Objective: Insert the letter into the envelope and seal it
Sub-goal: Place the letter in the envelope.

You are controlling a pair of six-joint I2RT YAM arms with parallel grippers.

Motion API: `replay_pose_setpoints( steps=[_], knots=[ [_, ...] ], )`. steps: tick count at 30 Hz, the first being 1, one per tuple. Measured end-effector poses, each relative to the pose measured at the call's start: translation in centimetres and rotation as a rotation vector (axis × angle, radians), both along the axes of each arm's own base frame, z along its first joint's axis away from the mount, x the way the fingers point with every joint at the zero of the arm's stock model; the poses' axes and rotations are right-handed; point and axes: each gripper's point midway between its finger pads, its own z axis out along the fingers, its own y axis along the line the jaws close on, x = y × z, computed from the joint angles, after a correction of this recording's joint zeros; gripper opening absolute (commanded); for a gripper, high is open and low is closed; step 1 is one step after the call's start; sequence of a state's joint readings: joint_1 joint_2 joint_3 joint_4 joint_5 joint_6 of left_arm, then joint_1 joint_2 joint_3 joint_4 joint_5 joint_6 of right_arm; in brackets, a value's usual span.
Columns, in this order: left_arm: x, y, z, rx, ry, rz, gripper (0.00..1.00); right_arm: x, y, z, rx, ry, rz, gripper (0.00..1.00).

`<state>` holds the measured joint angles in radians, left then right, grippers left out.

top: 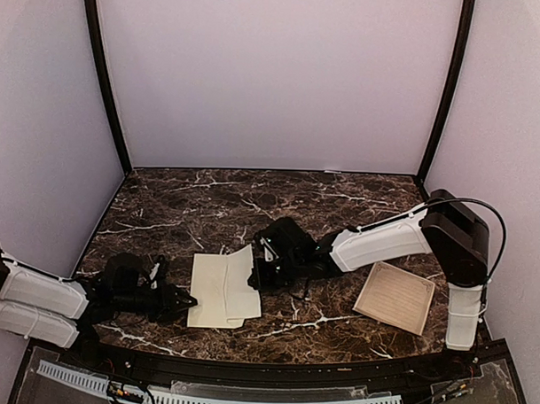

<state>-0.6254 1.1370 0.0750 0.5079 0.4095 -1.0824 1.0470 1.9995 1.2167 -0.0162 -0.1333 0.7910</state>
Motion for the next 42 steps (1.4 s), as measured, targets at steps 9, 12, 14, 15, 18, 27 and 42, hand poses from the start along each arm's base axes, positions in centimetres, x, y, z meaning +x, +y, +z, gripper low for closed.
replay_pose_setpoints(
  steps=[9, 12, 14, 15, 18, 27, 42],
  knots=[
    [0.2, -0.1, 0.7, -0.035, -0.012, 0.019, 0.09, 0.1, 0.3, 0.3, 0.021, 0.003, -0.009, 0.0],
    [0.1, 0.0, 0.6, -0.033, -0.008, 0.022, 0.0, 0.2, 0.4, 0.4, 0.029, 0.007, -0.016, 0.0],
    [0.1, 0.1, 0.5, -0.033, -0.004, 0.025, 0.0, 0.2, 0.4, 0.4, 0.031, 0.012, -0.023, 0.0],
    [0.1, 0.1, 0.5, -0.032, -0.006, 0.024, 0.0, 0.2, 0.4, 0.4, 0.032, 0.016, -0.027, 0.0],
    [0.1, 0.1, 0.5, -0.032, -0.005, 0.025, 0.0, 0.1, 0.2, 0.2, 0.027, 0.029, -0.042, 0.0],
    [0.2, 0.2, 0.4, -0.024, -0.008, 0.036, 0.0, -0.4, -1.5, -1.1, -0.024, 0.084, -0.106, 0.0],
    [-0.1, 0.2, -0.1, -0.012, -0.001, 0.016, 0.0, -0.8, -0.8, -0.9, -0.015, 0.122, -0.083, 0.0]
  ],
)
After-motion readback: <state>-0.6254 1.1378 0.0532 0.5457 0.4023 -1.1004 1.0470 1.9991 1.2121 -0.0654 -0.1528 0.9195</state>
